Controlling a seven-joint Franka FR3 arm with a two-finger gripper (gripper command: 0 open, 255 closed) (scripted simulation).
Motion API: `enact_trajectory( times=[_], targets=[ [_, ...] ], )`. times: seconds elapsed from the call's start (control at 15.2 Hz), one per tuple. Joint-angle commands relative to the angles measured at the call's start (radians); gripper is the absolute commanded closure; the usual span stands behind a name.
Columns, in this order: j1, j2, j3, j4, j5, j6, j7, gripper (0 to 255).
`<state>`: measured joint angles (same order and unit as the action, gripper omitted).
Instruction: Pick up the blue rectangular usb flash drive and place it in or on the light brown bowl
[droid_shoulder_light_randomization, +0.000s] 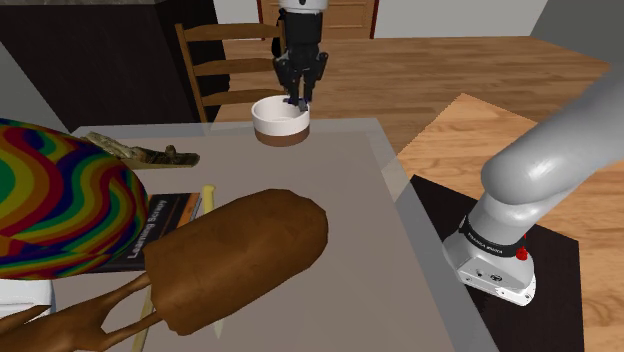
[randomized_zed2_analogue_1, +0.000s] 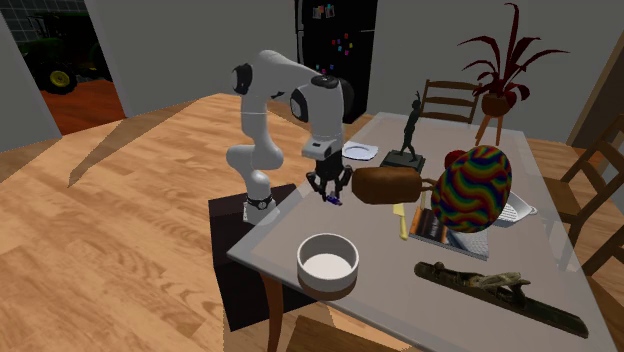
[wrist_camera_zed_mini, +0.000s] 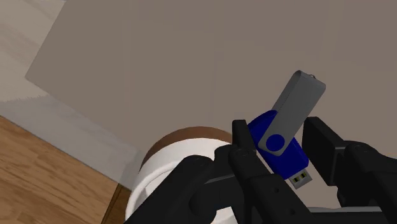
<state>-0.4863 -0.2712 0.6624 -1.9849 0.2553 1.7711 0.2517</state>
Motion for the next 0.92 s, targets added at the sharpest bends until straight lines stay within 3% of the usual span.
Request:
enact_trajectory(
  times=[0.0, 0.33, 0.66, 0.86],
  targets=[
    [-0.023, 0.077, 0.007, 0.069, -0.047, -0.005, 0.003, 255],
    [-0.050, 0.275, 0.017, 0.255, -0.172, -0.031, 0.021, 255],
    [-0.028, 0.485, 0.008, 0.485, -0.303, -0.095, 0.041, 255],
    [-0.031, 0.479, 0.003, 0.438, -0.299, -0.053, 0.036, 255]
  ],
)
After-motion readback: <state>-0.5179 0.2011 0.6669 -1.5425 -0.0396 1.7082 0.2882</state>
